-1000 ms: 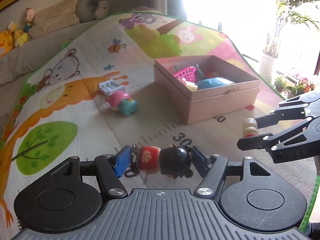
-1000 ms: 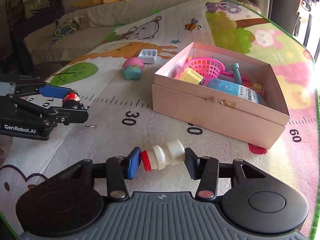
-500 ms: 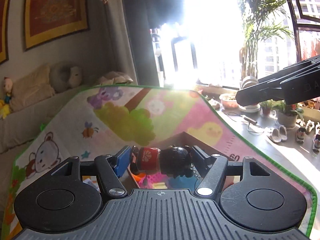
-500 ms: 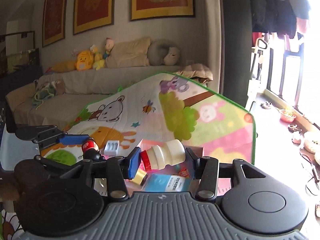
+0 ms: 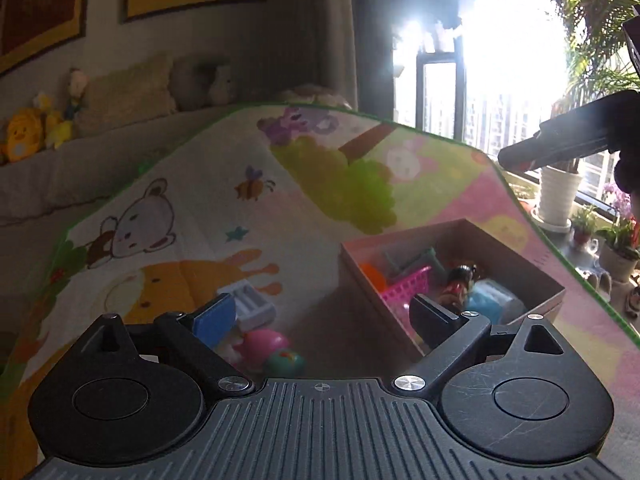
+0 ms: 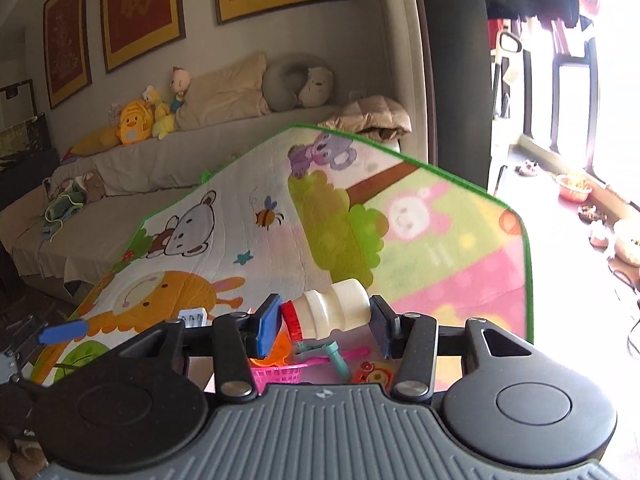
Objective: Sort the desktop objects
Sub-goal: 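Carry the doll and bottle over the pink box and release both, then grasp the white battery charger with the right tool and lift it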
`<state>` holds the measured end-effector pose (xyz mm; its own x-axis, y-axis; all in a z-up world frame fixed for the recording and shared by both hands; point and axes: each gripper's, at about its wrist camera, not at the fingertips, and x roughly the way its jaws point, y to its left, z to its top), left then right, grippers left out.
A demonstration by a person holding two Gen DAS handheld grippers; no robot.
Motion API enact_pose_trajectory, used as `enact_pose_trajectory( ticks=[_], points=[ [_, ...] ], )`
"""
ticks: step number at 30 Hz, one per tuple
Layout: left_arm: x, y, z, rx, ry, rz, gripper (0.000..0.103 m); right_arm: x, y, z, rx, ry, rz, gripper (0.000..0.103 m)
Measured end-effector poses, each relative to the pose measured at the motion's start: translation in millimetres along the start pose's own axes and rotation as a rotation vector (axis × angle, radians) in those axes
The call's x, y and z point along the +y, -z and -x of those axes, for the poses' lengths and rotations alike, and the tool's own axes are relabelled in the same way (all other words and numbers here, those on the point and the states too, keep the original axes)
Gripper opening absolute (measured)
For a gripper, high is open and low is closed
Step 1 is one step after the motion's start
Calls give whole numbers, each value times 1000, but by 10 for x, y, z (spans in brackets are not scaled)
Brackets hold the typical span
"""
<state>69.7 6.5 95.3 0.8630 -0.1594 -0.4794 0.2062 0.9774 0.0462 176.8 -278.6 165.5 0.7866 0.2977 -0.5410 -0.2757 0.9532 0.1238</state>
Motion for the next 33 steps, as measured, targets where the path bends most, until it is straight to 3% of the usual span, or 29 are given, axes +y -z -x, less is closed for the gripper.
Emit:
enact_pose_trajectory(
  ticks=[5,9,12,17,21,24,29,32,33],
  points=[
    [264,434,-1,76,-75,17,100,-8,45,-382,69,52,-40,47],
    [476,666,-46,96,-129,55,100,185,45,-501,104,35,-32,49],
    [613,786,-84,98,-186,83,100,574,40,-612,134,-4,32,57],
    [826,898,-48,89,-199,146,101,1430,8,-1012,196,-97,162,60],
    [960,941,-1,75,-175,234,101,2000,-3,-1648,338,-160,144,74],
    [983,955,12,67,-154,254,101,2287,92,-2147,425,-101,160,74],
    [1002,967,18,53,-129,272,101,2424,275,-2702,456,49,213,74],
    [1051,981,27,52,-117,306,101,2362,350,-2715,466,22,183,58],
    [1056,982,30,53,-113,311,101,2373,368,-2665,469,7,204,48]
  ],
)
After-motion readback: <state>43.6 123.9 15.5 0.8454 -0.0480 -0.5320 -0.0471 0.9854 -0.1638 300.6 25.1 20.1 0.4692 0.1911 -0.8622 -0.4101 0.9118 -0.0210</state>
